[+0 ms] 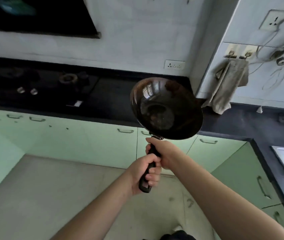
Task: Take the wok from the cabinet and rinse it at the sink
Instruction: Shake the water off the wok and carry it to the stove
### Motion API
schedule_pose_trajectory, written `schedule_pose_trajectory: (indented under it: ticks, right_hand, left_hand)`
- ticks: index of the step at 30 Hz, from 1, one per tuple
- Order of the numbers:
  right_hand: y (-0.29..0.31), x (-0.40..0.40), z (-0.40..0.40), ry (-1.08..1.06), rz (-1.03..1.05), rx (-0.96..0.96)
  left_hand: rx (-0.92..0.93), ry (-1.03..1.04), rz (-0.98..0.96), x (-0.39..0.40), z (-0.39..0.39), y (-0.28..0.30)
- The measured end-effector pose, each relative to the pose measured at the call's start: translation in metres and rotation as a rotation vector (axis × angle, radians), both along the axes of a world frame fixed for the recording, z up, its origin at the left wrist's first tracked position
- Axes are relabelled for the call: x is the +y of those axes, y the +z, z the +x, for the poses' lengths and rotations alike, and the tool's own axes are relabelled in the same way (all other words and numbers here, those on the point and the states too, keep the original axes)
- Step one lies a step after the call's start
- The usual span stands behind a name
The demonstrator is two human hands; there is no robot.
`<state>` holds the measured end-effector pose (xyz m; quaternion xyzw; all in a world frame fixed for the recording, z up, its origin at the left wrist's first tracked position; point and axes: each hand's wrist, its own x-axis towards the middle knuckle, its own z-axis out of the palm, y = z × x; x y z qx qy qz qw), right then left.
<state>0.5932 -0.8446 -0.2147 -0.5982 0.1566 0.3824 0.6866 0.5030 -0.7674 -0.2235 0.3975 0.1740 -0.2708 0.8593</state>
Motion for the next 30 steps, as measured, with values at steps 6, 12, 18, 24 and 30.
schedule_pose_trajectory:
  ticks: [6,12,18,24,30]
  right_hand:
    - [0.005,0.079,-0.034,0.276,-0.04,-0.05]
    - [0.006,0.152,-0.061,0.487,-0.036,-0.142]
    - [-0.004,0.218,-0.064,0.654,0.033,-0.162]
    - [-0.012,0.29,-0.05,0.775,0.063,-0.213]
    - [-0.015,0.359,-0.039,0.887,0.103,-0.237]
  left_hand:
    - [-0.026,0.204,-0.034,0.062,-0.05,0.004]
    - [-0.041,0.419,-0.044,0.111,-0.085,0.002]
    - [-0.072,0.602,-0.079,0.156,-0.094,-0.006]
    - [-0.11,0.74,-0.137,0.213,-0.081,-0.008]
    - [-0.141,0.858,-0.184,0.265,-0.069,-0.004]
